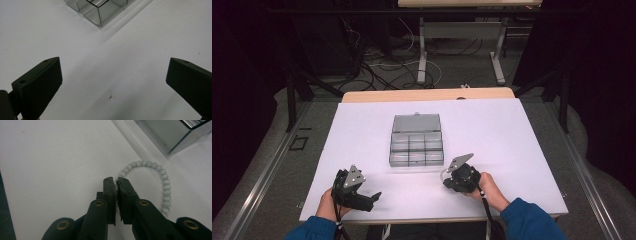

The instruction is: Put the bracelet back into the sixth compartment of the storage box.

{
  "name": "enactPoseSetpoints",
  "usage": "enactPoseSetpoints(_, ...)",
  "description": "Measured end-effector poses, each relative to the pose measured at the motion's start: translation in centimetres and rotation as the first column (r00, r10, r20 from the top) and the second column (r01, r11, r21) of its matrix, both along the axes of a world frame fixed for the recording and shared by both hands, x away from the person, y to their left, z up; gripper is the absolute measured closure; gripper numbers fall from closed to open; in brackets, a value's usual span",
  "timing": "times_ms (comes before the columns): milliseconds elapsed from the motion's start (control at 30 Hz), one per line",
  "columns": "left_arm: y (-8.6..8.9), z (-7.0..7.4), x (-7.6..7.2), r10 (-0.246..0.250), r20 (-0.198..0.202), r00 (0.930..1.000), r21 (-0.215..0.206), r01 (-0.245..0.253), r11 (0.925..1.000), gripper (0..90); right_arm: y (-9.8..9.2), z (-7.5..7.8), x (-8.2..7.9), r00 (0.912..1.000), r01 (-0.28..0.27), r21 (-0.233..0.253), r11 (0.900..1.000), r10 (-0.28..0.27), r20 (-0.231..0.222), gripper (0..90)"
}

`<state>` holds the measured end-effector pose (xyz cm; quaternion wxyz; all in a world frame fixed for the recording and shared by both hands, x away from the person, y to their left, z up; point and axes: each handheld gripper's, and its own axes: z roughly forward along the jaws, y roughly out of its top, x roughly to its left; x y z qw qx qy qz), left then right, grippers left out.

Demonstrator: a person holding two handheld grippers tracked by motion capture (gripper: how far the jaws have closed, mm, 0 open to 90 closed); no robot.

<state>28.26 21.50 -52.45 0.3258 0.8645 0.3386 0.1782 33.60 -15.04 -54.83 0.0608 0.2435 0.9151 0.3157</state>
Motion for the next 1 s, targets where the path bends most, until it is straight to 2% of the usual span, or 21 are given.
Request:
enactPoseSetpoints(233,0.0,0.0,0.0,-0.004,0.005,1.0000,0.003,0.004,1.0000,0.6,-0.2,0.6,0.0,0.9996,0.022,0.027,0.999,-0.021,-0.018,85.6)
enactPoseSetpoints(333,0.0,0.0,0.1,-0.012,0.011,0.9999,0.006,0.012,0.9999,0.6,-0.4,1.0,0.0,0.9997,0.021,0.046,0.999,-0.021,0.010,85.6)
enactPoseSetpoints(367,0.0,0.1,0.1,-0.015,0.011,0.9998,0.008,0.015,0.9999,0.6,-0.4,1.2,-0.1,0.9992,0.039,0.046,0.998,-0.039,0.007,85.6)
enactPoseSetpoints(433,0.0,0.1,0.1,-0.012,0.011,0.9999,0.005,0.012,0.9999,0.6,-0.5,1.4,-0.2,0.9994,0.032,0.056,0.998,-0.032,0.009,85.6)
enactPoseSetpoints(633,0.0,0.1,0.1,-0.009,0.011,0.9999,0.002,0.009,1.0000,0.6,-0.7,2.0,-0.3,0.9975,0.050,0.073,0.996,-0.053,0.048,85.6)
enactPoseSetpoints(667,-0.1,-0.1,0.0,0.001,0.029,0.9996,-0.004,0.000,1.0000,0.6,-0.7,2.2,-0.4,0.9973,0.053,0.068,0.996,-0.056,0.047,85.6)
enactPoseSetpoints(800,0.0,-0.1,0.0,0.002,0.028,0.9996,-0.005,-0.002,1.0000,0.6,-0.8,2.4,-0.4,0.9965,0.047,0.078,0.996,-0.053,0.065,85.6)
enactPoseSetpoints(933,0.0,-0.1,0.1,0.001,0.028,0.9996,-0.004,-0.001,1.0000,0.6,-1.1,3.0,-0.4,0.9943,0.063,0.094,0.994,-0.071,0.080,85.6)
enactPoseSetpoints(967,0.0,0.0,0.1,-0.006,0.010,0.9999,-0.003,0.006,1.0000,0.6,-1.2,3.2,-0.4,0.9945,0.059,0.104,0.993,-0.068,0.080,85.6)
enactPoseSetpoints(1000,0.0,0.0,0.1,-0.006,0.011,0.9999,-0.003,0.006,1.0000,0.6,-1.3,3.4,-0.4,0.9936,0.070,0.102,0.992,-0.079,0.081,85.6)
